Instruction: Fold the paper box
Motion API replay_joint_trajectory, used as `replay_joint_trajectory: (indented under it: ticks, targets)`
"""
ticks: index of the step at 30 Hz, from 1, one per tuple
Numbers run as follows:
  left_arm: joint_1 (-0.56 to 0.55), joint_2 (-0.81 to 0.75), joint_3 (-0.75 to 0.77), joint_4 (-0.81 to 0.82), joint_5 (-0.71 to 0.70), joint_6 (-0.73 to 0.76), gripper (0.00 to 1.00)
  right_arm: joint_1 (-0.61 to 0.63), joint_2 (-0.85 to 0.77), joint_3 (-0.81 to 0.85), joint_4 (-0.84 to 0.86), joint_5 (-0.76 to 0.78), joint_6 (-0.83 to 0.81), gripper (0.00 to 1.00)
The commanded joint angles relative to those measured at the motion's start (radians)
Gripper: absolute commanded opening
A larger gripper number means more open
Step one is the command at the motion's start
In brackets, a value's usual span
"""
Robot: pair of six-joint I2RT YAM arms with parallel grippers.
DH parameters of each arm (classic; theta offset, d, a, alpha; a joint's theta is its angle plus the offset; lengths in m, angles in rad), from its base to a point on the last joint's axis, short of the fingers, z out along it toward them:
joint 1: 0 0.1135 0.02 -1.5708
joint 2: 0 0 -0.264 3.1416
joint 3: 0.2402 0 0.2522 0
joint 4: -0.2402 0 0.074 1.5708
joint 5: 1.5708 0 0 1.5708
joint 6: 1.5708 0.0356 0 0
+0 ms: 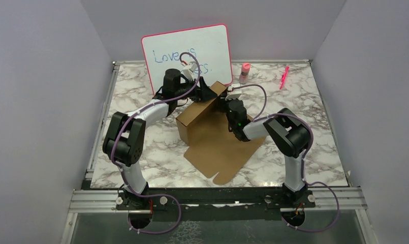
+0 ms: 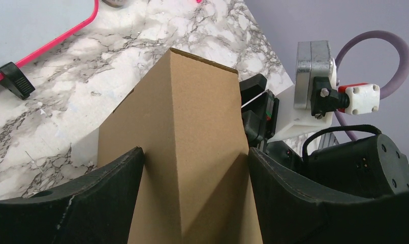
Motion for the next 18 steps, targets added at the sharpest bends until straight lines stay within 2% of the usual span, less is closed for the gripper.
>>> replay_joint_trajectory:
  ticks: [1,7,18]
  targets:
    - [-0.033,-0.022,-0.046,-0.071,0.102,-0.031,0.73,-0.027,0.021,0.047,-0.04,0.177,0.023,0.39]
    - [-0.044,-0.028,-0.054,-0.06,0.111,-0.039,0.73,-0.027,0.021,0.047,-0.057,0.174,0.081,0.39]
    - [-0.049,-0.032,-0.06,-0.06,0.111,-0.036,0.73,-0.031,0.006,0.012,-0.046,0.041,0.208,0.39]
